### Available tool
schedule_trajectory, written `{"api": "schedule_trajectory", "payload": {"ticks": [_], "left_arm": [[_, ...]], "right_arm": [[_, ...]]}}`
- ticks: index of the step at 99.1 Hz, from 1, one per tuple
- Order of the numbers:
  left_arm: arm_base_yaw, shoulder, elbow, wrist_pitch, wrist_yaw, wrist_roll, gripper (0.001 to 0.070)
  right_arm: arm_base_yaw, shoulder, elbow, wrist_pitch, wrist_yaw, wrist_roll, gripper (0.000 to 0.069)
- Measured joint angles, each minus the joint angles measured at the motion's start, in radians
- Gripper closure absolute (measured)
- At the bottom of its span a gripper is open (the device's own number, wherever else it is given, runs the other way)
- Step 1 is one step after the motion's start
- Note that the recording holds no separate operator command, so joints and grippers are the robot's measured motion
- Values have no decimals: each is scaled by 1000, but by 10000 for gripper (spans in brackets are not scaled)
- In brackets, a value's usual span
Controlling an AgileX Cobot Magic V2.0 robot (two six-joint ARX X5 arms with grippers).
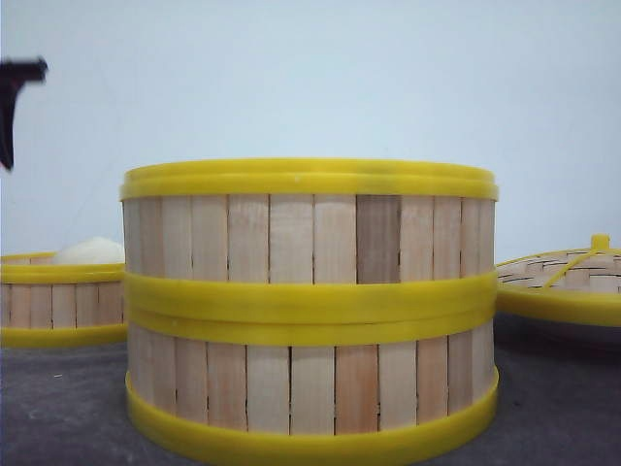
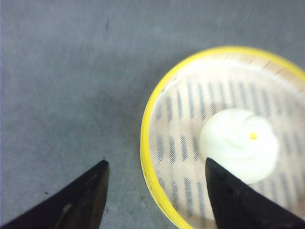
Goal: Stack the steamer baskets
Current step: 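Reach the left gripper down and grasp the rim of the one-bun basket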
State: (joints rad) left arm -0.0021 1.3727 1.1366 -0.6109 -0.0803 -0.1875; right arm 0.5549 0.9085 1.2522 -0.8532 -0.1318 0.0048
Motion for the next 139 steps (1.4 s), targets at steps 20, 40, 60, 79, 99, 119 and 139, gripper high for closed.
{"api": "schedule_trajectory", "payload": {"ticks": [20, 40, 60, 79, 99, 119, 139], "left_arm": [[3, 136, 7, 3, -4, 0, 330], [9, 216, 7, 8, -30, 0, 401], [14, 238, 7, 22, -30, 0, 422], [18, 274, 9, 30, -30, 0, 478], [18, 283, 9, 42, -29, 0, 508], [17, 289, 13, 44, -24, 0, 629], [17, 307, 24, 36, -26, -12, 665]], "right_arm": [[0, 0, 0, 0, 0, 0, 345], [0, 0, 0, 0, 0, 0, 345], [0, 0, 0, 0, 0, 0, 345], [0, 0, 0, 0, 0, 0, 345], [0, 0, 0, 1, 0, 0, 345], [0, 0, 0, 4, 0, 0, 345], [0, 0, 0, 5, 0, 0, 345]]}}
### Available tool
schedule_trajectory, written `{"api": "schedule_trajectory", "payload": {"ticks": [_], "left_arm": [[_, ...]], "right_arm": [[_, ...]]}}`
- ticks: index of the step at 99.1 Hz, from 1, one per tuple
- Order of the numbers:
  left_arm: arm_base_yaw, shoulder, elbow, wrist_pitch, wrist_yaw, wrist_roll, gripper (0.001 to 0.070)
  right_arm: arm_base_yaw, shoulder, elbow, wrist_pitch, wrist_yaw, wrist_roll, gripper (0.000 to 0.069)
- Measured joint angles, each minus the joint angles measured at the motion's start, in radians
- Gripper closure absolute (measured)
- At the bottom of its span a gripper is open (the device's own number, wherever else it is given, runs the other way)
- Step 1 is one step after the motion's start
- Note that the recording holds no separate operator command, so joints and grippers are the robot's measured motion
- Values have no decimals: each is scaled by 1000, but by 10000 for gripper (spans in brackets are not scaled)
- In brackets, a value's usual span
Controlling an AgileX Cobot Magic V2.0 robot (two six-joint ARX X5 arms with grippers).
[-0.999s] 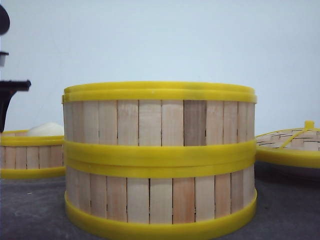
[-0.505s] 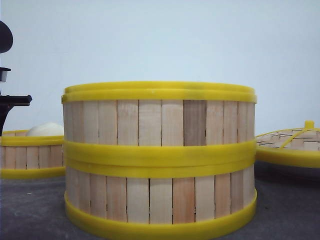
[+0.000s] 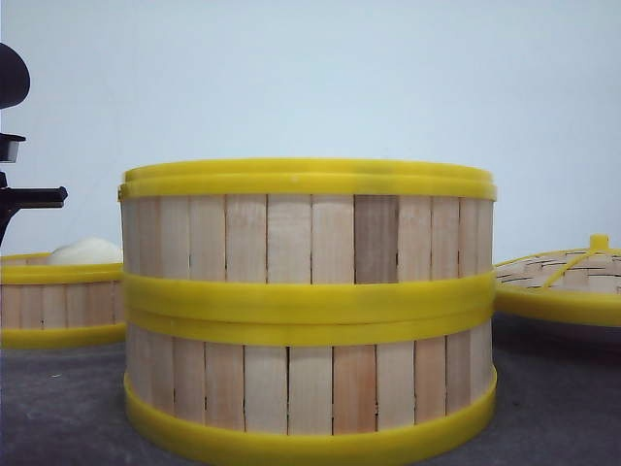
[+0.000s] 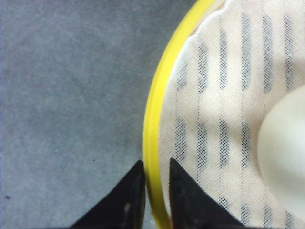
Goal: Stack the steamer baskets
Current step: 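Reach the left gripper down and grasp the rim of the one-bun basket, then lift the basket with the left gripper and lower it onto the stack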
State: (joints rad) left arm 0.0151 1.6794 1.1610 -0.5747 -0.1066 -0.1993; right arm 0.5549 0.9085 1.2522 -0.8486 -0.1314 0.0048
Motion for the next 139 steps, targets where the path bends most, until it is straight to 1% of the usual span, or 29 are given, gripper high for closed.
{"api": "schedule_trajectory", "payload": {"ticks": [41, 52, 59, 68, 85, 94, 98, 99, 105, 106, 107, 115, 119, 126, 139], "left_arm": [[6, 1, 18, -18, 0, 26, 672], [17, -21, 59, -57, 15, 31, 675], [31, -53, 106, -77, 56, 32, 675], [44, -100, 162, -114, 92, 53, 674], [47, -162, 244, -165, 217, 53, 674], [42, -198, 272, -214, 300, 53, 674], [37, -216, 286, -238, 349, 55, 674], [37, -218, 287, -240, 354, 55, 674], [27, -247, 304, -269, 424, 54, 674], [26, -249, 305, -270, 429, 54, 674], [23, -256, 307, -275, 446, 54, 674], [0, -299, 310, -304, 528, 55, 674], [-15, -315, 310, -325, 560, 58, 674], [-54, -334, 310, -357, 586, 65, 674], [-146, -338, 310, -405, 584, 85, 674]], "right_arm": [[0, 0, 0, 0, 0, 0, 345], [0, 0, 0, 0, 1, 0, 345], [0, 0, 0, 0, 0, 0, 345], [0, 0, 0, 0, 1, 0, 345], [0, -1, 0, 0, 13, 0, 345], [0, -6, 0, 0, 28, 0, 345], [0, -12, 0, 0, 30, 0, 345], [0, -13, 0, 0, 30, 0, 345], [0, -23, 0, 0, 30, 0, 345], [0, -26, 0, 0, 30, 0, 345], [0, -27, 0, 0, 30, 0, 345], [0, -47, 0, 0, 30, 0, 345], [0, -59, 0, 0, 31, 2, 345], [0, -79, 0, 0, 32, 4, 345], [0, -108, 0, 0, 31, 19, 345]]}}
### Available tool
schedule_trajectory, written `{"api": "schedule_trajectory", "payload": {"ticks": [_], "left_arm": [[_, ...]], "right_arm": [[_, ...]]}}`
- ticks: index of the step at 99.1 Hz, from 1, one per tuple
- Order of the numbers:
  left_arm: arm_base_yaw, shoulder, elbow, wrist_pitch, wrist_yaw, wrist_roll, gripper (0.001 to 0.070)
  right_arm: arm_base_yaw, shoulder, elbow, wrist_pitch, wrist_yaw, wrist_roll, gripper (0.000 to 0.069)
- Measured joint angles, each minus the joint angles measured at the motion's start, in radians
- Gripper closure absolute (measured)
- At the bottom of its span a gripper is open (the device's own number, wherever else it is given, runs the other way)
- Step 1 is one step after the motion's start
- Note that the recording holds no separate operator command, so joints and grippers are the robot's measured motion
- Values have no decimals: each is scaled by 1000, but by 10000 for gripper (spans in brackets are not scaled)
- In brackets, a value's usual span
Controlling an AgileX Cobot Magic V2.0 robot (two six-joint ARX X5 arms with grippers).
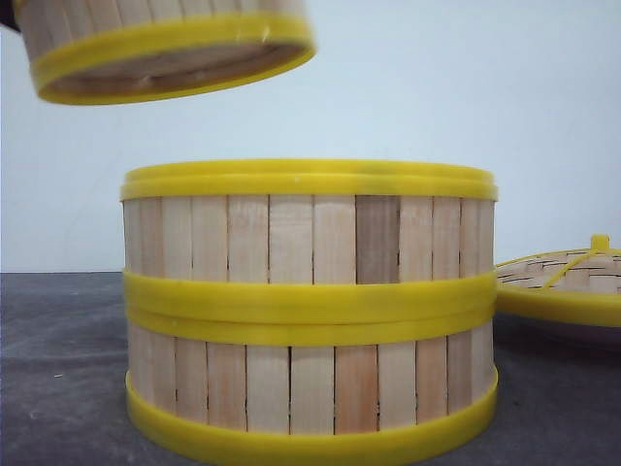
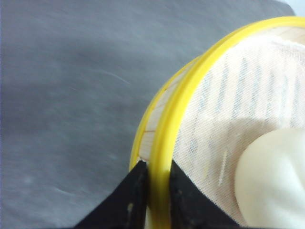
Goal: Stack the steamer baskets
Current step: 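Lift the basket with the left gripper and lower it onto the stack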
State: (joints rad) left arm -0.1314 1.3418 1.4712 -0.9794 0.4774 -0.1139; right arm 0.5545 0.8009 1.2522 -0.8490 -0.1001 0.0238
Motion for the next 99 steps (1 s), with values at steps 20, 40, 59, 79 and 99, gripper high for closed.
{"api": "schedule_trajectory", "payload": {"ticks": [20, 40, 59, 79, 99], "left_arm": [[-171, 2, 0, -8, -41, 25, 674], [-300, 18, 0, 2, -127, 26, 674], [-343, 67, 0, 4, -163, 28, 674], [-351, 117, 0, 12, -210, 43, 674], [-352, 150, 0, 16, -210, 49, 674]], "right_arm": [[0, -32, 0, -3, 0, 15, 345], [0, -48, 0, -23, 0, 29, 345], [0, -46, 0, -33, 0, 33, 345], [0, -46, 0, -34, 0, 34, 345], [0, -46, 0, -34, 0, 34, 345]]}}
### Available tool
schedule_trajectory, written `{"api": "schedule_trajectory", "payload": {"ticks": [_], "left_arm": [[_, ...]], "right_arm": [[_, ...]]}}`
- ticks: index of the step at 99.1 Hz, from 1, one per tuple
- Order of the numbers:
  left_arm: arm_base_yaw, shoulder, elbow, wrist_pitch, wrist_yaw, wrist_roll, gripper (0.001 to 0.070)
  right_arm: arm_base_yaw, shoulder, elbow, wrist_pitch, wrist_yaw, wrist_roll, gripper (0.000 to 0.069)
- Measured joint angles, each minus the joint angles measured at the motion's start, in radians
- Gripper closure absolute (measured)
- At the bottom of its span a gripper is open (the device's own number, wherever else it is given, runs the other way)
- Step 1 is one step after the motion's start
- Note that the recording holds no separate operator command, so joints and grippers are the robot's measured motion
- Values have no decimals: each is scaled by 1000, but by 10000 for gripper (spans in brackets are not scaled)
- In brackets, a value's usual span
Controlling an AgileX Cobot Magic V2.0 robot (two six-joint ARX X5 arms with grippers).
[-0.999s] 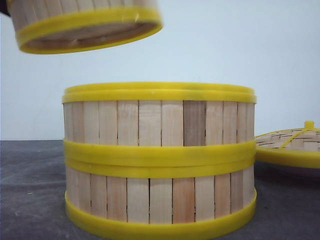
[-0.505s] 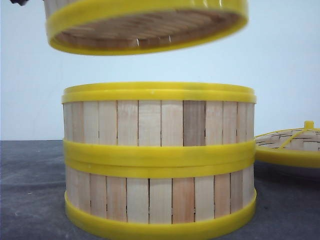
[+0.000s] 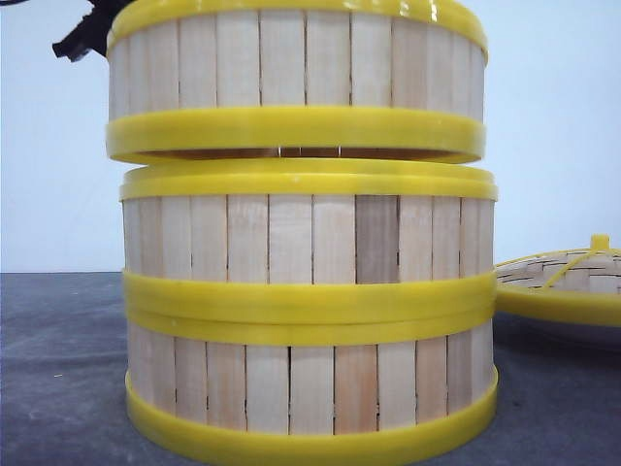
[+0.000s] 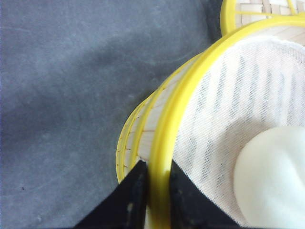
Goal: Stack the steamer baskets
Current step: 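Lift the basket with the left gripper and lower it onto the stack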
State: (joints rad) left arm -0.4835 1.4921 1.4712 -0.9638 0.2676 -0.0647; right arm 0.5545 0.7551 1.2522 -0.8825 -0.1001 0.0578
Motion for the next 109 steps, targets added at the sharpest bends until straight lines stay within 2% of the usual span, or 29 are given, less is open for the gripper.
{"api": "schedule_trajectory", "payload": {"ticks": [109], "left_arm": [[-18, 49, 0, 3, 0, 2, 674]], "right_arm": [[0, 0, 0, 0, 25, 0, 345]]}}
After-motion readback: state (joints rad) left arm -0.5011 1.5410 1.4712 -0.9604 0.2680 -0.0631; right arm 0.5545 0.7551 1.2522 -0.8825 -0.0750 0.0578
